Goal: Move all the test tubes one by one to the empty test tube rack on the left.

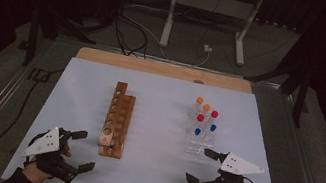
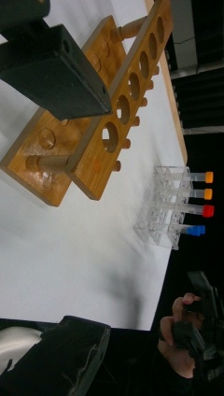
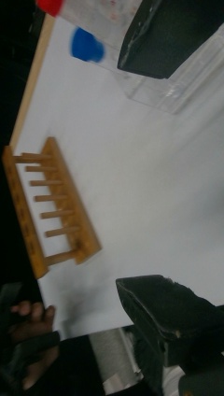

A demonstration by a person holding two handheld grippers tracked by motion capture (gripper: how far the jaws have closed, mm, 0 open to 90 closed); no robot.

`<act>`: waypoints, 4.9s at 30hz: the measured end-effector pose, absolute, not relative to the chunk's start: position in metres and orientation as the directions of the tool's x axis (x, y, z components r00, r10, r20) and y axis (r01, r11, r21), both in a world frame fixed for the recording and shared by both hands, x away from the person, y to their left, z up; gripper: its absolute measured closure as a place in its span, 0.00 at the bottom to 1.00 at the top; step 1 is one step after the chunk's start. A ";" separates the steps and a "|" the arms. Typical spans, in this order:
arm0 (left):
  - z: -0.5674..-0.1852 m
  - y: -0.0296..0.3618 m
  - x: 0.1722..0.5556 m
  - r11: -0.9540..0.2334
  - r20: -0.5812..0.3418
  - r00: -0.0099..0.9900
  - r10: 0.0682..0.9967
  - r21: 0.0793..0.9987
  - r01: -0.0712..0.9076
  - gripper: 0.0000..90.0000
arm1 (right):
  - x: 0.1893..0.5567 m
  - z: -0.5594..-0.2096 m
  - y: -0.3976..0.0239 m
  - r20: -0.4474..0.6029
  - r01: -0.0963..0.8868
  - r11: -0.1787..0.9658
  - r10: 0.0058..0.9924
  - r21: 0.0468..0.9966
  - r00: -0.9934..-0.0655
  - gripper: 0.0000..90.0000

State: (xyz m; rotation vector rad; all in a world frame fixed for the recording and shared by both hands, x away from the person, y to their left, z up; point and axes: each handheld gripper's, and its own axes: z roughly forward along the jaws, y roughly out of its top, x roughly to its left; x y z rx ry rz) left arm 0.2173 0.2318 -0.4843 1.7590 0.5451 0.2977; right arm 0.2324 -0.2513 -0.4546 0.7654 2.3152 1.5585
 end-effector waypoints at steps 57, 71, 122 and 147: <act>-0.485 0.232 0.217 -0.183 -0.093 0.859 0.504 0.960 0.211 0.01 | 0.313 -0.456 -0.278 0.023 0.441 0.273 0.829 0.855 -0.559 0.33; -0.485 0.231 0.217 -0.184 -0.092 0.860 0.501 0.960 0.210 0.01 | 0.320 -0.461 -0.277 0.040 0.525 0.286 0.851 0.802 -0.524 0.73; -0.484 0.231 0.217 -0.195 -0.084 0.854 0.513 0.958 0.211 0.01 | 0.280 -0.398 -0.270 -0.071 0.341 0.330 0.802 0.880 -0.593 0.86; -0.445 0.199 0.230 -0.203 -0.135 0.874 0.467 0.945 0.255 0.01 | 0.261 -0.425 -0.207 -0.005 0.349 0.437 0.630 0.829 -0.776 0.86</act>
